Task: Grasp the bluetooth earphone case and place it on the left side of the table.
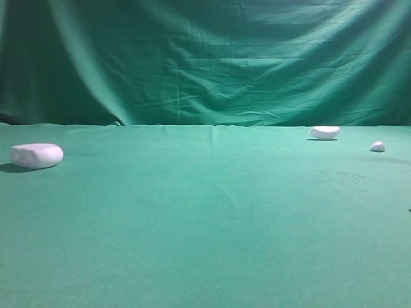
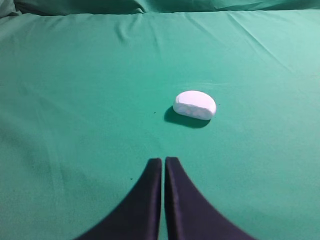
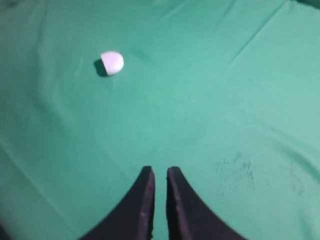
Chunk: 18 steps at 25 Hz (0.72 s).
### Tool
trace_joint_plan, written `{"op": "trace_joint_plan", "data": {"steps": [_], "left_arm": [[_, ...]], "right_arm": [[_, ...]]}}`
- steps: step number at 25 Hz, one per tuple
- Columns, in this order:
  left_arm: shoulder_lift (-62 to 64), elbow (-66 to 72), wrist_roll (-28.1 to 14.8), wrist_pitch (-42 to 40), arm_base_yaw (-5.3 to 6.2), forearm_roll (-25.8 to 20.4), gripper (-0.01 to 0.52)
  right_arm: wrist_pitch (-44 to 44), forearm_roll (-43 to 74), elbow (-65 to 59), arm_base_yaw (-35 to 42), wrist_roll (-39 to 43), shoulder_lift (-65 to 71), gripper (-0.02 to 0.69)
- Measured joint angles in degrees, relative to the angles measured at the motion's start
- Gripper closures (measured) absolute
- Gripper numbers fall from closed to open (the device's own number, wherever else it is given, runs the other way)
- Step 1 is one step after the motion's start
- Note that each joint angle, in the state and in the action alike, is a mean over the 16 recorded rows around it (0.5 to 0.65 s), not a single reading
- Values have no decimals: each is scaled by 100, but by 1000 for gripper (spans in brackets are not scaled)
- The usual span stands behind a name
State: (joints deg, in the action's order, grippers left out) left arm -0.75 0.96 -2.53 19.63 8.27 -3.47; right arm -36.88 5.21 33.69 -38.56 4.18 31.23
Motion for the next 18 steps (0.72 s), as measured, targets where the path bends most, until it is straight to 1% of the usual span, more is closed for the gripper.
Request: {"op": "trace_joint_plan", "data": {"steps": [4, 10, 14, 18], "left_arm": [[0, 0, 0, 0, 0, 0, 514], [0, 0, 0, 0, 0, 0, 514], [0, 0, 0, 0, 0, 0, 514], [0, 0, 0, 0, 0, 0, 514]], "right_arm": [[560, -1, -835, 650, 0, -780, 607], [1233, -34, -2061, 1863, 4, -1945, 607], [1522, -72, -2721, 2539, 7, -2534, 607], [1647, -113, -3163, 2975, 9, -2938, 607]]}}
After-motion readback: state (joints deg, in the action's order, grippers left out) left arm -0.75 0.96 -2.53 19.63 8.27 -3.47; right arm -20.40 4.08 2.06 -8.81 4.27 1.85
